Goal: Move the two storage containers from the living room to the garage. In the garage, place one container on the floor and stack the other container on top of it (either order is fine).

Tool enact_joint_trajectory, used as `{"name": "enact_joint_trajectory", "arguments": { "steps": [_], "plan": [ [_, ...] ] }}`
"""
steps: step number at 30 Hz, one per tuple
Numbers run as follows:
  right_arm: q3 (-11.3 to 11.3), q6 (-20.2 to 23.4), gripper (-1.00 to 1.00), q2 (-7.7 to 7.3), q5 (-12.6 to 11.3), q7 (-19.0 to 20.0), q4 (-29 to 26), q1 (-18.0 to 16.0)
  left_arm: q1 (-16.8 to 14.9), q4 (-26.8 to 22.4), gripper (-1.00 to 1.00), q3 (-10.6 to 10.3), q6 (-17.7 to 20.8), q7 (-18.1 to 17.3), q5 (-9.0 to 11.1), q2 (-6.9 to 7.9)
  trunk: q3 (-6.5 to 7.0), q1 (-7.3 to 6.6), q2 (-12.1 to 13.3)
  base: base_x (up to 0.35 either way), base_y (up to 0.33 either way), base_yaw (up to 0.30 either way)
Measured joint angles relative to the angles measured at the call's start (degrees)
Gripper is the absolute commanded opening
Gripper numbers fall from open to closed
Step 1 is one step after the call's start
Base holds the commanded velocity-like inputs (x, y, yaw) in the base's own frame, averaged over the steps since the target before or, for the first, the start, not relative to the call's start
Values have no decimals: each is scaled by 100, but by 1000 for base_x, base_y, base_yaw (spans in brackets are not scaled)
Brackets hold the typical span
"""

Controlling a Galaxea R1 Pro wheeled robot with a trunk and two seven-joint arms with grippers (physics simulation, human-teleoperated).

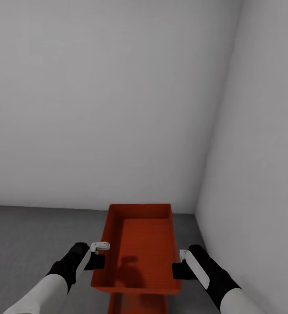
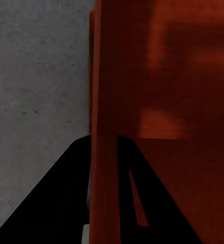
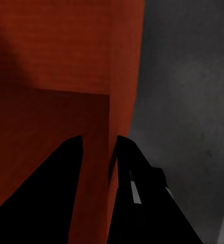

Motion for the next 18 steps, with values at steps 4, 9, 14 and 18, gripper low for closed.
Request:
{"name": "enact_joint_trajectory", "arguments": {
  "steps": [4, 9, 14, 18],
  "plan": [
    [1, 1, -100, -1, -2, -1, 0, 0, 2, 0, -100, 0, -1, 0, -1, -1, 0, 0, 0, 273, 59, 0],
    [-3, 3, -100, 1, 0, -2, 0, 0, 1, 0, -100, 1, -1, 0, -3, -2, 0, 0, 0, 276, 7, 0],
    [-4, 4, -100, 0, -1, -1, 0, 0, 1, 0, -100, 1, -1, -2, -6, -2, 0, 0, 0, 278, -37, 0],
    [-4, 3, -100, -1, 0, -1, 0, 0, 1, 0, -100, 2, -1, -2, -7, -2, 0, 0, 0, 271, -35, 0]
  ]
}}
